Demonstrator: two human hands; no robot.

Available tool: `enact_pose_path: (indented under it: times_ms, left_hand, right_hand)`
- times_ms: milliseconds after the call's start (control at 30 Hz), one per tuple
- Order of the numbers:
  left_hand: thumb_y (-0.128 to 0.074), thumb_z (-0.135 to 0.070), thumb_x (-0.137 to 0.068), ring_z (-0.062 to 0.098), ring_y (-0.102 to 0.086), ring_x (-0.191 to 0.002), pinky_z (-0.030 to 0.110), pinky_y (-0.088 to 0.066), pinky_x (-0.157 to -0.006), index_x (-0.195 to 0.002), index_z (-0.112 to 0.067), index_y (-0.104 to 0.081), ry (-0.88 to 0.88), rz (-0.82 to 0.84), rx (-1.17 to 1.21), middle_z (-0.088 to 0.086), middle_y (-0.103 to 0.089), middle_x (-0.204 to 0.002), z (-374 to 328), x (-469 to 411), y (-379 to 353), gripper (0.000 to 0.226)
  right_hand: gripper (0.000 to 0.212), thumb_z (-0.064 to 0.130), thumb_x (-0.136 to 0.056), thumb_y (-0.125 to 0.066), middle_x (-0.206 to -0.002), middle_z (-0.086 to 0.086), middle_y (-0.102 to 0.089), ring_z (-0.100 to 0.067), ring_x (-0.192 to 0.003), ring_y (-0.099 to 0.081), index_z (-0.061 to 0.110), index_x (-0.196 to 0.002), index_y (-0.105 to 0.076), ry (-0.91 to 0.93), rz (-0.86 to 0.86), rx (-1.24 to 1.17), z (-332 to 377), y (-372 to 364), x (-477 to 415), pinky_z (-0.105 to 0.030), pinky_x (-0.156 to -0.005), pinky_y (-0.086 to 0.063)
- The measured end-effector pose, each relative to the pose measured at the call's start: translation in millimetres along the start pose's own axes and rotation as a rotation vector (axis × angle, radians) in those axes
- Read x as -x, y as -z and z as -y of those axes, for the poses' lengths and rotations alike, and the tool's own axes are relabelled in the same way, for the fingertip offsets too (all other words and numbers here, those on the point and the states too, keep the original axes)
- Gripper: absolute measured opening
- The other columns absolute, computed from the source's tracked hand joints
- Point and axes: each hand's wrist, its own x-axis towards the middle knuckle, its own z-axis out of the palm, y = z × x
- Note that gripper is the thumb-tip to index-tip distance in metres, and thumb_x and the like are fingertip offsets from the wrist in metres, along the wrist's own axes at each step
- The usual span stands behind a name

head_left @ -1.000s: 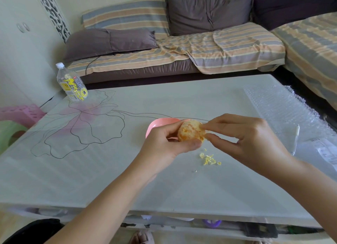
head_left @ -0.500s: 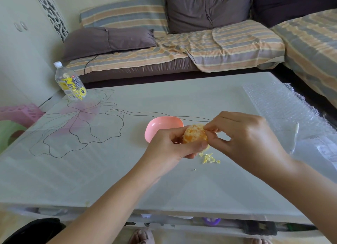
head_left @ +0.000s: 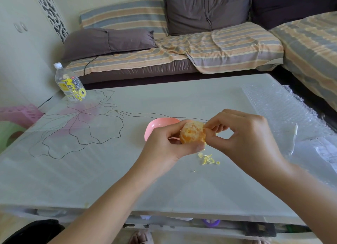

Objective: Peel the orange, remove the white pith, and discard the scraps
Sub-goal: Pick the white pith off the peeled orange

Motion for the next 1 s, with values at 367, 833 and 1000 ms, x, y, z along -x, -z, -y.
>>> enact_pose_path:
  times_ms: [367,833,1000]
  left_hand:
    - [-0.083,-0.018,-0.061,0.022,-0.067,-0.097,0.034,-0.052,-0.094,-0.108,-0.031,-0.07,-0.039,-0.055,0.114,0.0,-0.07,-0.106,1,0,-2,0.05]
    - [-0.082,-0.008,-0.053,0.015,-0.067,-0.1,0.021,-0.052,-0.084,-0.113,-0.031,-0.065,-0.055,0.02,0.265,0.004,-0.069,-0.113,1,-2,-3,0.066]
    - [-0.077,-0.003,-0.059,0.011,-0.066,-0.096,0.019,-0.05,-0.081,-0.115,-0.029,-0.065,-0.053,0.064,0.286,-0.001,-0.069,-0.109,4,-3,0,0.063]
  right_hand:
    - [0.013,0.012,-0.07,-0.071,-0.065,0.009,-0.067,-0.008,-0.066,-0.061,0.023,-0.064,-0.069,-0.301,0.002,-0.288,10,7,-6,-0.013,-0.062,-0.048]
    - [0.01,0.014,-0.072,-0.068,-0.058,-0.002,-0.066,-0.007,-0.051,-0.053,0.016,-0.063,-0.069,-0.474,0.015,-0.562,7,13,-8,-0.011,-0.047,-0.039]
    - [0.014,0.009,-0.078,-0.07,-0.061,-0.001,-0.067,-0.005,-0.052,-0.053,0.018,-0.067,-0.071,-0.481,0.01,-0.485,-5,16,-11,-0.008,-0.046,-0.037]
